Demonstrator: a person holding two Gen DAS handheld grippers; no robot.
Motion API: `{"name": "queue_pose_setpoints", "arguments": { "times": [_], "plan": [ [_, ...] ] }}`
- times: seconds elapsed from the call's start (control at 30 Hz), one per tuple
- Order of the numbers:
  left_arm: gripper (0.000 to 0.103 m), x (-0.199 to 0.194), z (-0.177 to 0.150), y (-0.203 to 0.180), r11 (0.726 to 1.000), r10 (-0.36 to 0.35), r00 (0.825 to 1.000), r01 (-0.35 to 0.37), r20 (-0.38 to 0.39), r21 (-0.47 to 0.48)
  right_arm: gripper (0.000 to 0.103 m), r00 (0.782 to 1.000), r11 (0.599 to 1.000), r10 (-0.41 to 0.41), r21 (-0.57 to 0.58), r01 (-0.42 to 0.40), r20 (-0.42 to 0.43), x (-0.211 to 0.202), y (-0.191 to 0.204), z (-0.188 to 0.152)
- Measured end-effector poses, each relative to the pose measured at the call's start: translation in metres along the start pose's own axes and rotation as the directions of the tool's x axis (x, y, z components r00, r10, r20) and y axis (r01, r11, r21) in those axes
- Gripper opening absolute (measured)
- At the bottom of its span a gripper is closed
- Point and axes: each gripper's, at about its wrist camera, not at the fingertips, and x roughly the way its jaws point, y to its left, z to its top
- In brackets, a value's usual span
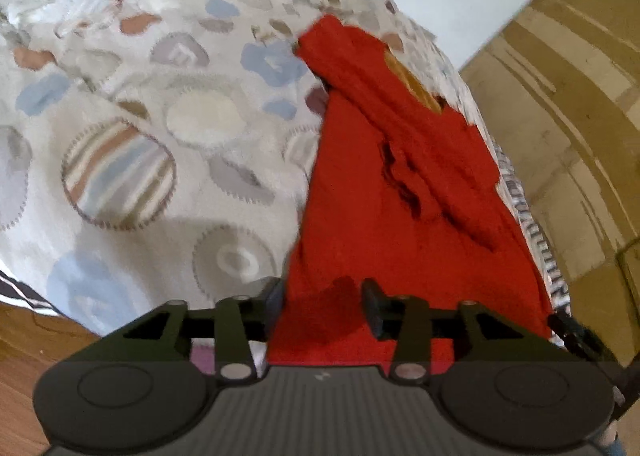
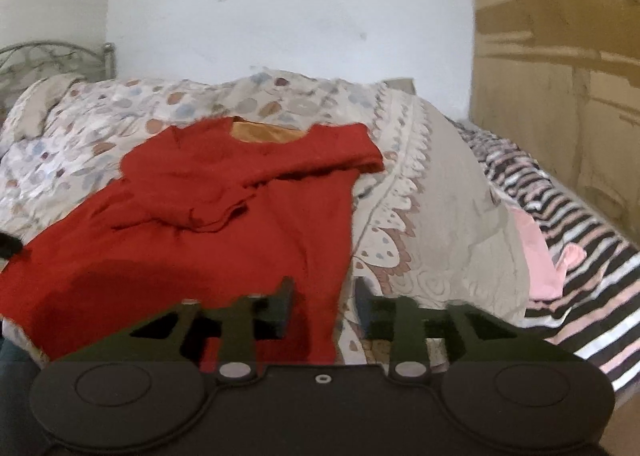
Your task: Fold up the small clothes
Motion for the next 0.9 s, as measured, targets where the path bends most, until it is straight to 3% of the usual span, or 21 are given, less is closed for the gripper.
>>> {"name": "queue_pose_setpoints", "arguments": {
  "times": [0.07,0.13,0.17,0.2,0.23,0.3,0.37,0.5,0.67,0.8,0.9],
  "plan": [
    [0.061,0.006,-0.006,0.000,1.000,-0.012,0.997,0.013,-0.073,0.019,0.084,1.000,0.998,0.015,-0.065,-0.015,0.010,-0.005,0.007,-0.004],
    [0.058,0.008,-0.014,-0.002,0.999,0.000,0.996,0.005,-0.091,0.051,0.088,1.000,0.990,0.025,-0.138,-0.023,0.012,-0.009,0.017,-0.009],
    [0.054,0.008,-0.017,-0.004,0.997,0.007,0.995,0.000,-0.097,0.074,0.092,1.000,0.985,0.028,-0.171,-0.026,0.009,-0.010,0.022,-0.011],
    [0.035,0.008,-0.019,-0.005,0.996,0.016,0.995,-0.006,-0.100,0.091,0.095,1.000,0.981,0.030,-0.190,-0.028,0.009,-0.011,0.025,-0.012],
    [0.024,0.006,-0.020,-0.008,0.994,0.030,0.994,-0.018,-0.105,0.108,0.096,0.999,0.978,0.035,-0.207,-0.032,0.012,-0.011,0.029,-0.014],
    [0.012,0.000,-0.017,-0.014,0.992,0.038,0.993,-0.024,-0.114,0.121,0.099,0.999,0.973,0.050,-0.227,-0.047,0.010,-0.011,0.036,-0.015],
    [0.011,-0.011,-0.012,-0.018,0.995,0.002,0.992,0.010,-0.124,0.098,0.100,0.998,0.968,0.065,-0.243,-0.061,0.011,-0.011,0.042,-0.016],
    [0.010,-0.040,0.007,-0.032,0.989,-0.143,0.985,0.146,-0.096,0.029,0.102,0.990,0.947,0.135,-0.301,-0.114,0.049,-0.016,0.058,-0.018],
    [0.010,-0.061,0.038,-0.065,0.959,-0.285,0.959,0.285,-0.013,-0.006,0.102,0.968,0.902,0.237,-0.388,-0.188,0.081,-0.020,0.087,-0.020],
    [0.010,-0.057,0.054,-0.087,0.949,-0.314,0.950,0.313,-0.005,-0.031,0.102,0.931,0.862,0.335,-0.446,-0.240,0.147,-0.025,0.120,-0.012],
    [0.010,-0.054,0.059,-0.097,0.950,-0.311,0.950,0.311,0.001,-0.039,0.102,0.908,0.832,0.371,-0.503,-0.233,0.195,-0.023,0.153,-0.005]
  ]
}}
